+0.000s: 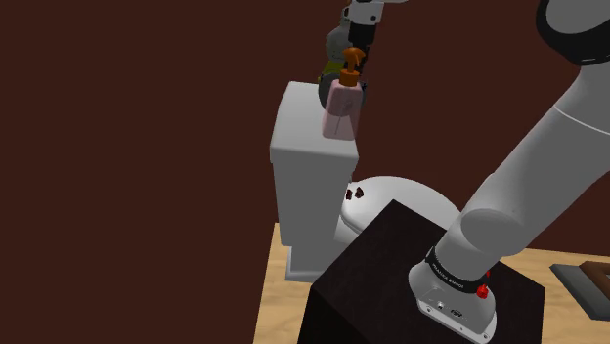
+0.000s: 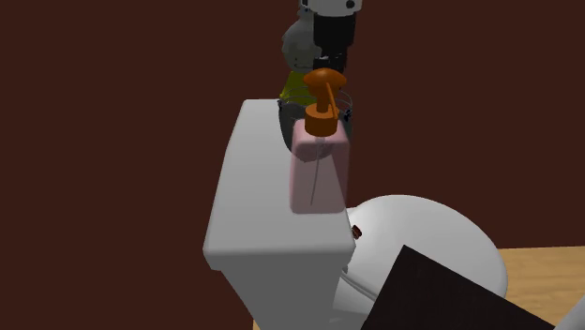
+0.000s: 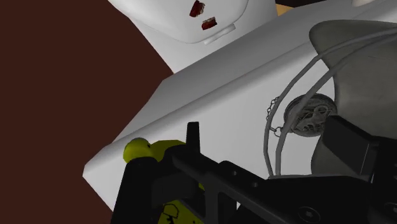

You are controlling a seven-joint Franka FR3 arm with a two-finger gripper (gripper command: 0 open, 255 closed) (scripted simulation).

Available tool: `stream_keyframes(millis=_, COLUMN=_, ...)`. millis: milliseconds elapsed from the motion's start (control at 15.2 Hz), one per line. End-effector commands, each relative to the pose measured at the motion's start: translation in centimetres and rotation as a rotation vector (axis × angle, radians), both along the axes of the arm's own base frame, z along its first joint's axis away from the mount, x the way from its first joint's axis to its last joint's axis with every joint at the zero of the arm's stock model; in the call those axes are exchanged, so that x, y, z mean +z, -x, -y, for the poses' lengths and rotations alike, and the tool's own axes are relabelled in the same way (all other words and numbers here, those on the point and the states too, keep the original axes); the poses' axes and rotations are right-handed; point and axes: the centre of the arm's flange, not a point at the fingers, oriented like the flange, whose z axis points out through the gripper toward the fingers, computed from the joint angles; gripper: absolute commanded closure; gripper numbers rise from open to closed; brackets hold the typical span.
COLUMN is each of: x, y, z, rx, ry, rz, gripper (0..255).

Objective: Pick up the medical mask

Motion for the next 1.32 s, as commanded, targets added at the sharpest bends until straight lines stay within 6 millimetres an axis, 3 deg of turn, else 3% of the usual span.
stream_keyframes(millis=0, x=-0.1, y=-0.1, z=0.0, rx=0.000, ry=0.000, rz=0.000, gripper=255)
stream_keyframes(millis=594, x=-0.2, y=0.0, z=0.0, rx=0.000, ry=0.000, rz=0.001, gripper=255)
stream_keyframes(millis=1254, x=5.1, y=0.0, z=0.0, rx=0.000, ry=0.000, rz=0.001, gripper=255)
